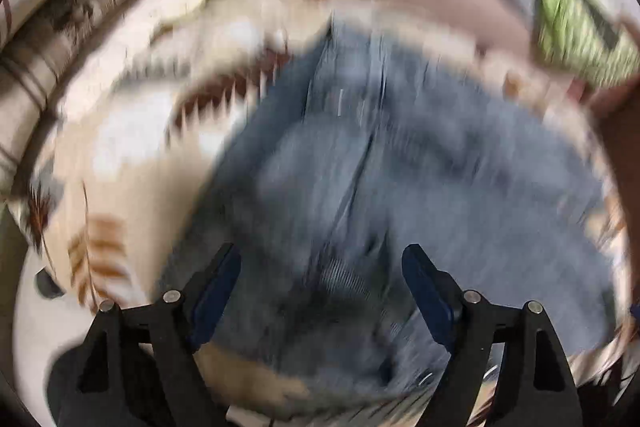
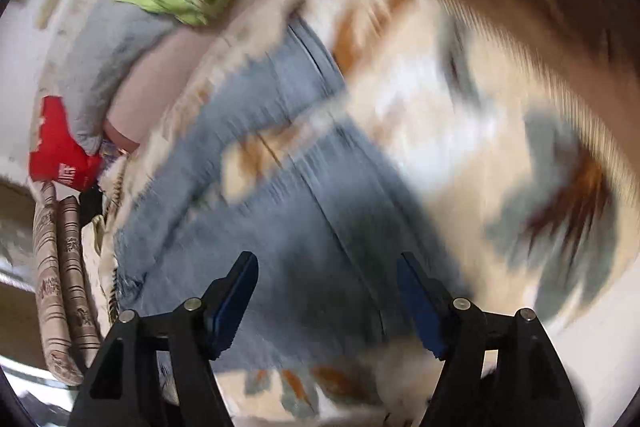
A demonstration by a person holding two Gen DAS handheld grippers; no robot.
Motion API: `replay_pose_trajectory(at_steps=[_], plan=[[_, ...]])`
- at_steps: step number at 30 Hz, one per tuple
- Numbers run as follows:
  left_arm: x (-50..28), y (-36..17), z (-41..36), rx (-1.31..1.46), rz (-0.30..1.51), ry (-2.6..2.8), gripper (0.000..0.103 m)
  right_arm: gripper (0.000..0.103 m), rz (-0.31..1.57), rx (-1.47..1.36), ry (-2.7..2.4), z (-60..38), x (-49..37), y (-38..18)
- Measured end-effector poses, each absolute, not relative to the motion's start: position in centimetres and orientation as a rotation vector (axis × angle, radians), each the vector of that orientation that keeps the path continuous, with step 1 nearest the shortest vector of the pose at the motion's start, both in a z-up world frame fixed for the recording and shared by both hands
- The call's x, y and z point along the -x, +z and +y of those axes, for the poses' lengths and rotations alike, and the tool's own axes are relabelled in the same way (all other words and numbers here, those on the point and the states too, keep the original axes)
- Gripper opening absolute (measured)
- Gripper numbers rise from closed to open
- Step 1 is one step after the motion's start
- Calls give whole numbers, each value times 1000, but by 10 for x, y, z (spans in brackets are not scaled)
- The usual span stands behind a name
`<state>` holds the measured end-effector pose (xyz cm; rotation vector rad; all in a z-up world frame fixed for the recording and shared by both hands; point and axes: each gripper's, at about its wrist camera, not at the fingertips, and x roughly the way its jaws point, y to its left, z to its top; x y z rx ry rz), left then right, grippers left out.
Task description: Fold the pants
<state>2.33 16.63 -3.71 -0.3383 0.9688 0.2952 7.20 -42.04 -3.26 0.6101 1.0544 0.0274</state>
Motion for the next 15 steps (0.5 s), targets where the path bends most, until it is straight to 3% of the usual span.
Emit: replay_pose_trajectory(at_steps=[3, 8, 12, 13, 14, 15], plan=[[-53, -14, 188, 358, 884, 321, 85, 75, 1016, -590, 29, -430, -120, -22], [-134, -55, 232, 474, 1029, 290, 84, 75, 1082, -552, -44, -441, -201, -48], [-144, -84, 226, 463, 1094, 313, 73, 75, 1121, -519, -67, -440, -234, -73], [-146, -82, 222, 419, 1075, 315, 64, 74, 1135, -515, -71, -441, -238, -78], [-149, -80, 214, 380, 1073, 262, 24, 74, 1155, -509, -74, -440, -240, -85], [-152, -79, 208, 371, 1091, 233, 21, 70, 1167, -491, -74, -437, -241, -88]])
